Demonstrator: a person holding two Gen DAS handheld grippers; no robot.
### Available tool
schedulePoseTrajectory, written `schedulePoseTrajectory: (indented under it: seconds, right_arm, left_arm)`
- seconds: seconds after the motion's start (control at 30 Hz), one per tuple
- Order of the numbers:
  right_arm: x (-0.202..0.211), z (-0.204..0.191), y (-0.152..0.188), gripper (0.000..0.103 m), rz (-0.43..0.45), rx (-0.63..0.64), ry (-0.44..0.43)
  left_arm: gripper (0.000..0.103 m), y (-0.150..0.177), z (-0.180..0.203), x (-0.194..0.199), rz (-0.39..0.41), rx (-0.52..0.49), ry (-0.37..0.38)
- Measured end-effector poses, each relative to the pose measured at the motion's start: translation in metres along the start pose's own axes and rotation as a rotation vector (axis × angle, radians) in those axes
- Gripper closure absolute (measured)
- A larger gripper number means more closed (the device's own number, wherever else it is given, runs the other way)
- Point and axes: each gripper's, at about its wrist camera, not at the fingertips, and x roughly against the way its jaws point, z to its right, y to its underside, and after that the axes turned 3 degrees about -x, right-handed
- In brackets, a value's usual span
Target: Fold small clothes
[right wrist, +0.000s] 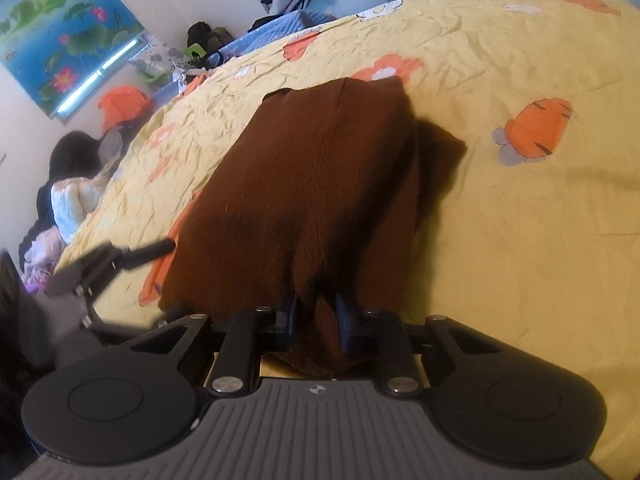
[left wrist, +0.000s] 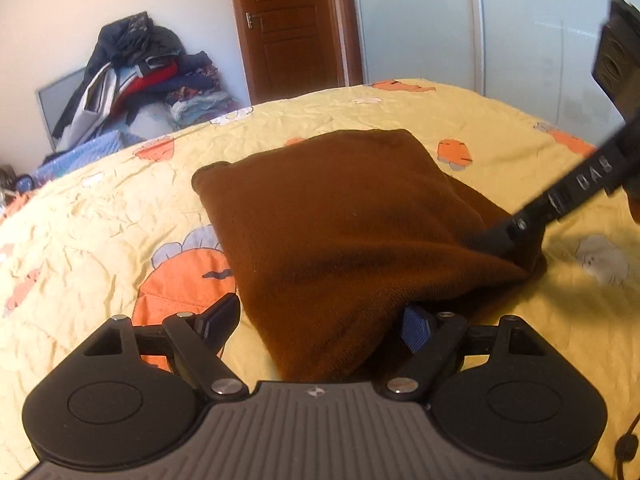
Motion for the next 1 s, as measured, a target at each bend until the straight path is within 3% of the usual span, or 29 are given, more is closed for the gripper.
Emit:
schedulePoseTrajectory:
  seconds: [0.07,0.1,0.17,0.2,0.23,0.3,0.37,0.4,0.43,0.47,0.5,0.53,0.6,0.63,0.7,0.73,0.8,0.93,0.97,1.0]
  right_arm:
    - [-0.003,0.002,0.001,0.076,-0.009,-0.009,-0.006]
    - [-0.007,0.003,0.0,0.076,-0.016,-0.014,-0.011]
    - [-0.008,0.005,0.002,0.082,-0.021,-0.024,-0.036]
    - [-0.005,0.005,0.001,0.087,-0.023,-0.025,-0.044]
    - [0.002,0.0,0.001,0.087,-0.009,0.001,-0.046]
    - [0.018,-0.002,0.001,0.089,0.03,0.022,-0.043]
    - [0.016,0.012,0.005,0.089,0.015,-0.006,0.002]
    - [0.008,0.022,0.008,0.095,-0.017,-0.033,0.023]
    - [0.007,0.028,0.011,0.095,-0.009,-0.061,-0.011]
    - [0.008,0.029,0.012,0.094,-0.01,-0.08,-0.036]
    - [0.011,0.025,0.012,0.09,-0.002,-0.068,-0.032]
    - [0.014,0.022,0.011,0.086,0.01,-0.056,-0.026]
    - [0.023,0.025,0.004,0.051,0.056,-0.102,-0.037]
    - [0.028,0.03,-0.001,0.041,0.099,-0.139,-0.055]
    - [0.034,0.039,-0.013,0.012,0.174,-0.208,-0.073]
    - [0.032,0.044,-0.021,0.006,0.191,-0.237,-0.075]
    - [0.021,0.055,-0.039,0.004,0.204,-0.272,-0.08]
    - [-0.02,0.066,-0.066,0.006,0.164,-0.363,-0.097]
    - [-0.031,0.065,-0.071,0.006,0.144,-0.362,-0.066]
    - [-0.042,0.063,-0.074,0.008,0.127,-0.351,-0.036]
  left_arm:
    - [0.022,0.002,0.001,-0.01,-0.022,0.003,-0.007]
    - [0.037,0.004,0.003,-0.013,-0.033,0.003,-0.013]
    - [0.055,0.005,0.006,-0.011,-0.027,0.003,-0.042]
    - [0.076,0.004,0.005,-0.006,-0.016,0.007,-0.04]
    - [0.084,0.003,0.003,-0.001,-0.007,0.013,-0.031]
    - [0.087,0.002,-0.002,0.006,-0.005,0.004,-0.003]
    - [0.086,0.008,-0.002,0.002,-0.024,-0.031,0.008]
    - [0.084,0.013,-0.002,-0.001,-0.04,-0.05,0.014]
    - [0.082,0.016,-0.001,0.001,-0.037,-0.073,0.013]
    - [0.079,0.017,-0.001,0.006,-0.028,-0.092,0.027]
    - [0.07,0.017,-0.004,0.013,-0.025,-0.101,0.052]
    - [0.046,0.016,-0.01,0.02,-0.017,-0.098,0.078]
    - [0.01,0.017,-0.026,0.034,0.034,-0.068,0.105]
    - [0.006,0.017,-0.037,0.042,0.076,-0.039,0.106]
    - [0.006,0.012,-0.061,0.044,0.102,0.039,0.121]
    - [0.006,0.007,-0.074,0.038,0.091,0.101,0.112]
    - [0.006,-0.002,-0.1,0.017,0.059,0.265,0.133]
    - [0.006,-0.002,-0.143,-0.067,-0.127,0.72,0.323]
    - [0.007,-0.004,-0.146,-0.074,-0.075,0.761,0.338]
    - [0.007,-0.009,-0.147,-0.084,-0.078,0.792,0.355]
